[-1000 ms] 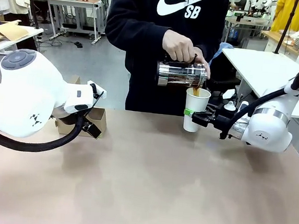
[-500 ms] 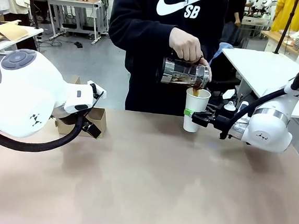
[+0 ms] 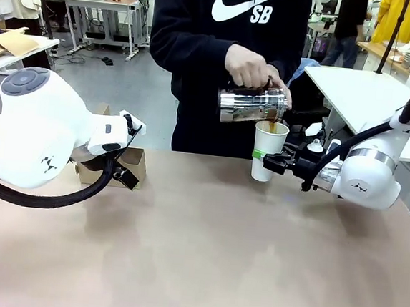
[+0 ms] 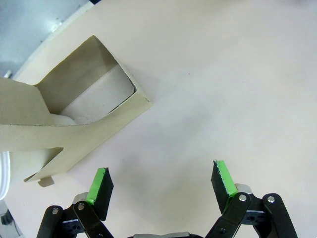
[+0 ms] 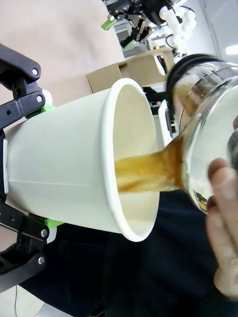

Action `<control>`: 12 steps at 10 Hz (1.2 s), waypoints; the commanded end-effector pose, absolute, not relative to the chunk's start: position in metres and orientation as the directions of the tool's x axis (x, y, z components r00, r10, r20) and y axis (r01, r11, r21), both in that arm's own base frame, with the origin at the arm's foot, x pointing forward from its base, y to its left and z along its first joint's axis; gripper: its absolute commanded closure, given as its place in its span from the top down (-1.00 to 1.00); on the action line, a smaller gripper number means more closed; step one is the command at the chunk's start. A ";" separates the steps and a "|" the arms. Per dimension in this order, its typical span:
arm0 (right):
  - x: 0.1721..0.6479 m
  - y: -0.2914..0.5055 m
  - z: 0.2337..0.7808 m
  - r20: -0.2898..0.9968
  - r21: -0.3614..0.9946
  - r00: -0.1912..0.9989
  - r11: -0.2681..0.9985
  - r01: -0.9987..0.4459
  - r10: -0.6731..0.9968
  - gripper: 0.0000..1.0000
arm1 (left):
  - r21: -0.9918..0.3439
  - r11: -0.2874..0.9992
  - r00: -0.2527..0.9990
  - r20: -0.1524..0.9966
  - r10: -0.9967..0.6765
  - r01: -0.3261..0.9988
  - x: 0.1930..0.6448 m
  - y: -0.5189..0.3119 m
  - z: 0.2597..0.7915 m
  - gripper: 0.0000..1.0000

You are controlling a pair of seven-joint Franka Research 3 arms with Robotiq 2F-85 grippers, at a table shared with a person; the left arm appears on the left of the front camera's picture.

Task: Pour a drink into a cup and package it in a carrier.
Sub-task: When a person places the Paper Cup Lid on the 600 ml Paper Cup , lift the 600 ml Paper Cup.

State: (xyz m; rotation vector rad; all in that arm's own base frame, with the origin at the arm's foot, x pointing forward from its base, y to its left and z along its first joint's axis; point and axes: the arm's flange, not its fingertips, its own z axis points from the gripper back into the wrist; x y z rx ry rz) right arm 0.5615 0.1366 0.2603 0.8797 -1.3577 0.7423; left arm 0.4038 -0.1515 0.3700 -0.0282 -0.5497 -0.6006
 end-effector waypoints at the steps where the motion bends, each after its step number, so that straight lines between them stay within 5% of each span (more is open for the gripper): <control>1: 0.557 0.137 0.266 0.995 0.098 0.084 0.496 -0.863 -0.050 0.60 | 0.131 0.829 0.686 0.499 -0.529 0.544 0.404 -0.151 0.370 1.00; 12: 0.557 0.137 0.266 0.995 0.098 0.084 0.496 -0.863 -0.050 0.60 | 0.131 0.829 0.686 0.499 -0.529 0.544 0.404 -0.151 0.370 1.00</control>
